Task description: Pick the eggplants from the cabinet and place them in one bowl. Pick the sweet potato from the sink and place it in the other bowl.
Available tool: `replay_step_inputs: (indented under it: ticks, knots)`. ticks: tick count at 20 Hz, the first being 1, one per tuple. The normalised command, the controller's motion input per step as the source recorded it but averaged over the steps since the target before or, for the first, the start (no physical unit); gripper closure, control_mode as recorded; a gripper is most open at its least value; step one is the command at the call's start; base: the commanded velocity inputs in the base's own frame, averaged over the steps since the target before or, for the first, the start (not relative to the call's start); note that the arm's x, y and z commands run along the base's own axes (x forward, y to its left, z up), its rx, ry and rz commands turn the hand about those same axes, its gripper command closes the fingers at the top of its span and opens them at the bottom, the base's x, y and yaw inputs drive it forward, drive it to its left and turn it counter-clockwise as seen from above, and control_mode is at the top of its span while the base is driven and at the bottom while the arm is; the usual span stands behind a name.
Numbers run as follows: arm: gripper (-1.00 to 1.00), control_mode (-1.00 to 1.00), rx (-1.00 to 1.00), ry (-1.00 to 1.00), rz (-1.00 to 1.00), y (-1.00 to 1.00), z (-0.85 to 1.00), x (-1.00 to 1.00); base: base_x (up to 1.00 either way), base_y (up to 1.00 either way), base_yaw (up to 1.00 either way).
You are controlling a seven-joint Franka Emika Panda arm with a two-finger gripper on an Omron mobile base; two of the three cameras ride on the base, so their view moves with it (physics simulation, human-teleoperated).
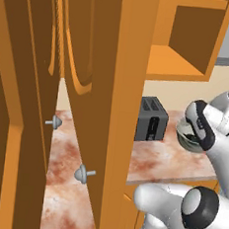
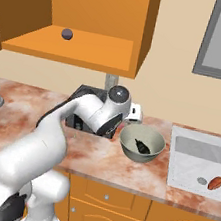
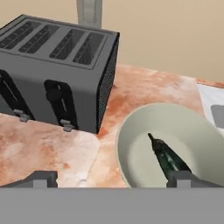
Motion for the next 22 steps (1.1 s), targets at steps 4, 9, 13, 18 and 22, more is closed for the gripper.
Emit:
replay_step_inputs:
  ticks: [4, 9, 13, 18, 22]
  knots:
    - [-1.00, -1.00, -0.05, 0.00, 0.04, 0.83, 0.51, -0.48, 0.00, 0.00, 0.00]
    - [-1.00, -1.00, 0.00, -0.02, 0.02, 0.65, 0.53, -0.43, 0.00, 0.00, 0.00]
    - [-1.00, -1.00, 0.00, -0.09, 0.02, 0.46, 0.64, -0.44, 0.00, 0.00, 0.00]
    - [-1.00, -1.00, 0.01, -0.12, 0.02, 0.38, 0.73, -0.42, 0.00, 0.00, 0.00]
    - [-1.00, -1.00, 0.00, -0.09, 0.00, 0.39, 0.82, -0.24, 0.00, 0.00, 0.00]
